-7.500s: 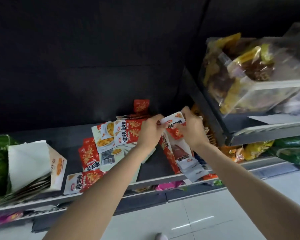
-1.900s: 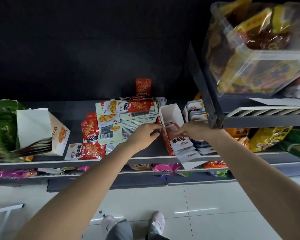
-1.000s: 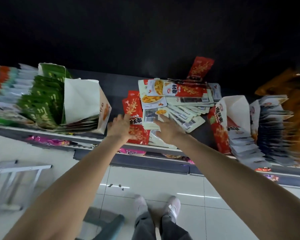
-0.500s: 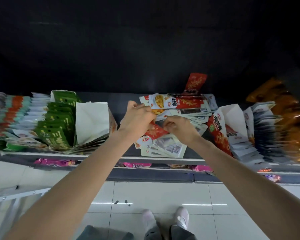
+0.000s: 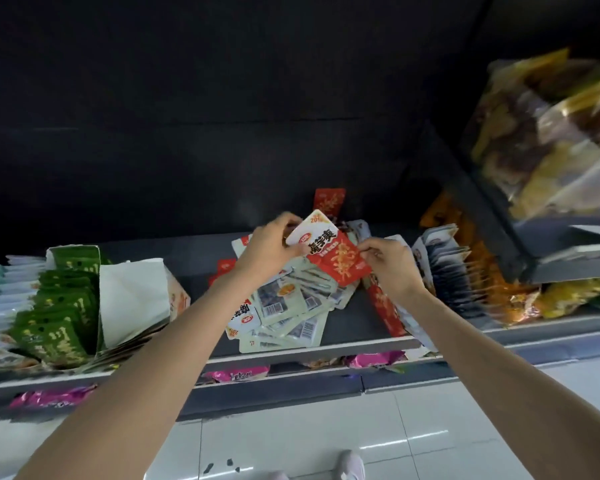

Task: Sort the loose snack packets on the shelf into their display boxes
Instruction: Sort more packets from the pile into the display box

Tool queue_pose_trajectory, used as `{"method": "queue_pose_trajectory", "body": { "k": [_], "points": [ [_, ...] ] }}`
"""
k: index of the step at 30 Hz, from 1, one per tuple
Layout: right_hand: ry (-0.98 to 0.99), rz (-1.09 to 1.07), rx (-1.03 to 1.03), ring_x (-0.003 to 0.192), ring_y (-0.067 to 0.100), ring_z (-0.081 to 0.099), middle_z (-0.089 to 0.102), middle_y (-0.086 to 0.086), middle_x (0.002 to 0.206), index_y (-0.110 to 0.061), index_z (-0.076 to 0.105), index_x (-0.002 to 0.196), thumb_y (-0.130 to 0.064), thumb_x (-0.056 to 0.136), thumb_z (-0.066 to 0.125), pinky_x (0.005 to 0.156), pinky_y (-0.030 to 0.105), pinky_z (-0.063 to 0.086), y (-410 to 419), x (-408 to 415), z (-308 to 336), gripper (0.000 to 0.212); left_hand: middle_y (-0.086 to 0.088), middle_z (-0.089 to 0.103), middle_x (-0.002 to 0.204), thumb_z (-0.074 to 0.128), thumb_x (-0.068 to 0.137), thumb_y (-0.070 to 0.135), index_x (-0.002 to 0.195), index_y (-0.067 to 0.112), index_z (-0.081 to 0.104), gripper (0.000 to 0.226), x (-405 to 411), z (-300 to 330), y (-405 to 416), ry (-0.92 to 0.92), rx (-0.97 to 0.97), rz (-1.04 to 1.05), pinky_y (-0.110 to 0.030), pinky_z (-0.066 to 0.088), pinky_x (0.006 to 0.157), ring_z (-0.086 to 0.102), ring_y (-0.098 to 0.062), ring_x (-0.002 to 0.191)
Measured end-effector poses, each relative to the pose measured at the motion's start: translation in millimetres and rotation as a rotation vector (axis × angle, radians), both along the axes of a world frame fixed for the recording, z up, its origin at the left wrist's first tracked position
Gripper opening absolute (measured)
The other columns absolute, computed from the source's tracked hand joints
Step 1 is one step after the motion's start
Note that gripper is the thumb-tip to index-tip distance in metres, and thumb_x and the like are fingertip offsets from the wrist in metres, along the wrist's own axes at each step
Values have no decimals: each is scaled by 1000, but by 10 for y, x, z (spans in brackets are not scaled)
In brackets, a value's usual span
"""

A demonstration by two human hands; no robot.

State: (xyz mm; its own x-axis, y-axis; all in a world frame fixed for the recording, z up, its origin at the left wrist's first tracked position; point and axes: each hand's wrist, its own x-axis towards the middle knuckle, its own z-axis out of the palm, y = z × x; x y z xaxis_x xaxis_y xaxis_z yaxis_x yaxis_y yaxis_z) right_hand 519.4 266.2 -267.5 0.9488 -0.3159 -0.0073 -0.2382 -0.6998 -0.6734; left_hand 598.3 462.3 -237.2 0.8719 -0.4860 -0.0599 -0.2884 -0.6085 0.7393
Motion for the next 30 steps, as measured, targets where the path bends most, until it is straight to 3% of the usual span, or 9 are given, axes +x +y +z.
{"method": "queue_pose_trajectory", "body": {
  "k": [2,6,11,14,16,20,22,25,30],
  "points": [
    [-6,-38,-35,81,16,62,70,9,98,-8,70,99,-1,88,53,70,20,42,-214,-100,62,21,-9,73,80,66,85,17,82,13,61,7,-77,49,-234,-76,-14,-50,-19,50,66,61,2,59],
    [-68,-61,-79,91,16,63,70,4,101,-12,66,110,-15,87,62,73,21,43,-498,-264,190,23,1,60,66,62,87,14,81,2,65,14,-285,102,-784,-237,-86,-99,-23,39,58,59,-17,61],
    [-60,-93,-49,78,14,60,72,12,89,-3,71,94,-7,87,60,72,24,45,-826,-351,153,13,-5,63,77,62,87,13,88,1,70,14,-483,-90,-1220,-333,-92,-145,-14,33,61,49,-9,64],
    [110,33,-98,93,24,64,71,15,100,-3,72,100,-9,88,60,87,31,45,-960,-330,58,18,-9,70,95,60,89,13,104,6,70,19,-536,-256,-1302,-260,-1,-174,-16,41,67,60,-13,74],
    [194,76,-110,109,25,60,67,14,115,-4,67,112,-7,91,55,90,21,38,-1002,-318,40,25,-8,65,111,59,88,9,116,11,65,28,-579,-324,-1324,-173,84,-262,-20,46,82,63,-17,91],
    [298,186,-197,125,24,49,54,14,134,-4,55,129,9,93,38,84,12,30,-1081,-295,30,42,-3,56,131,59,88,7,129,19,55,43,-619,-401,-1289,-38,180,-310,-22,37,99,55,-17,115],
    [348,246,-228,127,26,47,52,13,136,-3,59,123,4,93,40,93,17,31,-1120,-290,10,36,-1,54,134,57,90,9,127,20,57,39,-614,-437,-1254,-18,216,-306,-22,35,102,52,-16,120],
    [381,291,-180,120,28,54,60,12,127,-4,66,113,-4,93,47,97,31,40,-1098,-273,1,28,-1,57,131,53,92,13,123,19,60,33,-600,-488,-1239,-14,232,-270,-30,40,104,54,-17,119],
    [258,341,-141,98,18,63,67,7,117,-17,61,123,-12,98,41,79,21,45,-839,-127,-41,32,-4,63,123,51,92,15,121,17,61,30,-505,-536,-1112,1,196,-60,-36,50,92,62,-21,107]
  ]
}}
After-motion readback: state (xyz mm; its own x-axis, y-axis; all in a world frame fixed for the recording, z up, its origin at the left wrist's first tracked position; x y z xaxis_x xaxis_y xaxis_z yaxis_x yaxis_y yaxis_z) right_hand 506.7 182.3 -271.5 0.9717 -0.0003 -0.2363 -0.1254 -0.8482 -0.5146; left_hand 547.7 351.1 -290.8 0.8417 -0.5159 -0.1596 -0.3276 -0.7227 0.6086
